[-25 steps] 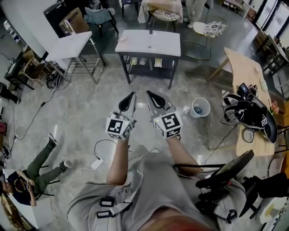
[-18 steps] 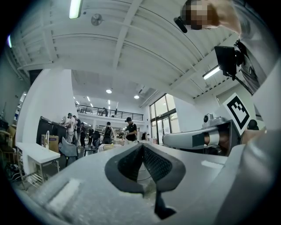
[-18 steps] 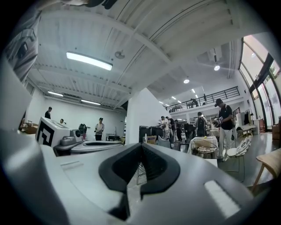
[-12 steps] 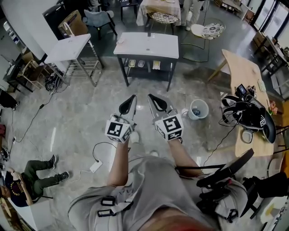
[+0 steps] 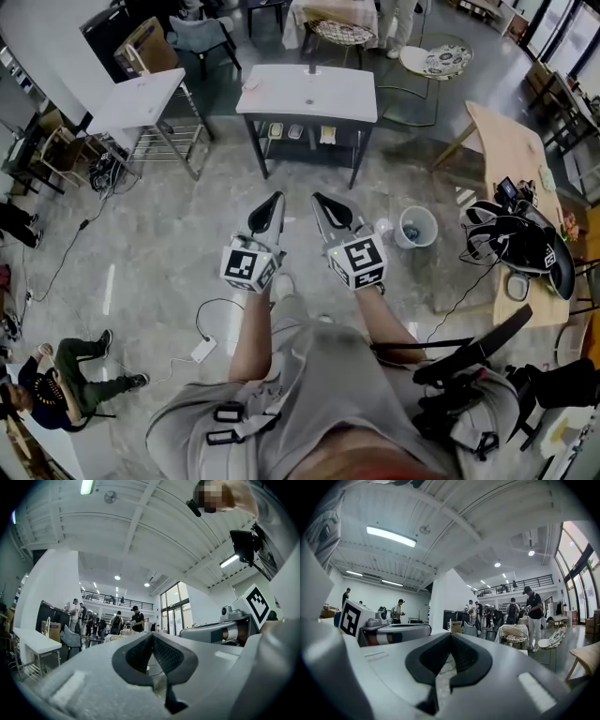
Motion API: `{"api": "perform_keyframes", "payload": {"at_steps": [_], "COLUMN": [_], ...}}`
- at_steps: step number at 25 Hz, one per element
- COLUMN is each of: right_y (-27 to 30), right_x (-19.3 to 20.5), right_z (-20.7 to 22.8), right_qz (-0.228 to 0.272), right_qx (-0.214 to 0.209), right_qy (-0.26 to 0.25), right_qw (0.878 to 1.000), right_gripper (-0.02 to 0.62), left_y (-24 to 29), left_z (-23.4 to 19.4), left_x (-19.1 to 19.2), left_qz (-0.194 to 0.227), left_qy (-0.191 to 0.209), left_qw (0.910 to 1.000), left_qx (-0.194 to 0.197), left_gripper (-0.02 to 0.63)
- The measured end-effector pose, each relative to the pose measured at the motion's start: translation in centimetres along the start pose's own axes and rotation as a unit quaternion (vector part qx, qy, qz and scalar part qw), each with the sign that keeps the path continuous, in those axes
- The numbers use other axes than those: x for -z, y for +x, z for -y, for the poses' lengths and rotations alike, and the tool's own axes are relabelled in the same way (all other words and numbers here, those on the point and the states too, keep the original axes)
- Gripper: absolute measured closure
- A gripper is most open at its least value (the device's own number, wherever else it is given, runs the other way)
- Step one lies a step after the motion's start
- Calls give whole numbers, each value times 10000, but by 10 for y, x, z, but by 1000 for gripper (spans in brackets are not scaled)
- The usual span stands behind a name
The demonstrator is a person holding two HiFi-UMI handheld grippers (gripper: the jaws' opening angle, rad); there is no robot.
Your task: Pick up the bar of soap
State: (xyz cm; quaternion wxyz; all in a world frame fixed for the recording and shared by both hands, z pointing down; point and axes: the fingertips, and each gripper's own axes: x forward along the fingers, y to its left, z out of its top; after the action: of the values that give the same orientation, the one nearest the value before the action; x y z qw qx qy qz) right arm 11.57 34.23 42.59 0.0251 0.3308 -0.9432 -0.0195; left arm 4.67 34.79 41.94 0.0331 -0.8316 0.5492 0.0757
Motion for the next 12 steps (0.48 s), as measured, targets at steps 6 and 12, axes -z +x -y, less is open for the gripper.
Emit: {"api": "perform_keyframes", "payload": {"at_steps": [6, 12], "right_y": [34, 72], "right_x": [7, 7], "right_z": [24, 42], "right_qz": [-120, -191], "right_qx": [112, 250], "right_qy": [9, 3], "right_qw": [9999, 9995], "right_gripper": [594, 594], "left_y": [30, 62], "left_z": [-30, -60], "left_x": [12, 20], "left_qz": [-28, -49], "left_qy": [-94, -233], "left_qw": [9999, 9994], "left_qx": [76, 263], "left_gripper": [612, 612]}}
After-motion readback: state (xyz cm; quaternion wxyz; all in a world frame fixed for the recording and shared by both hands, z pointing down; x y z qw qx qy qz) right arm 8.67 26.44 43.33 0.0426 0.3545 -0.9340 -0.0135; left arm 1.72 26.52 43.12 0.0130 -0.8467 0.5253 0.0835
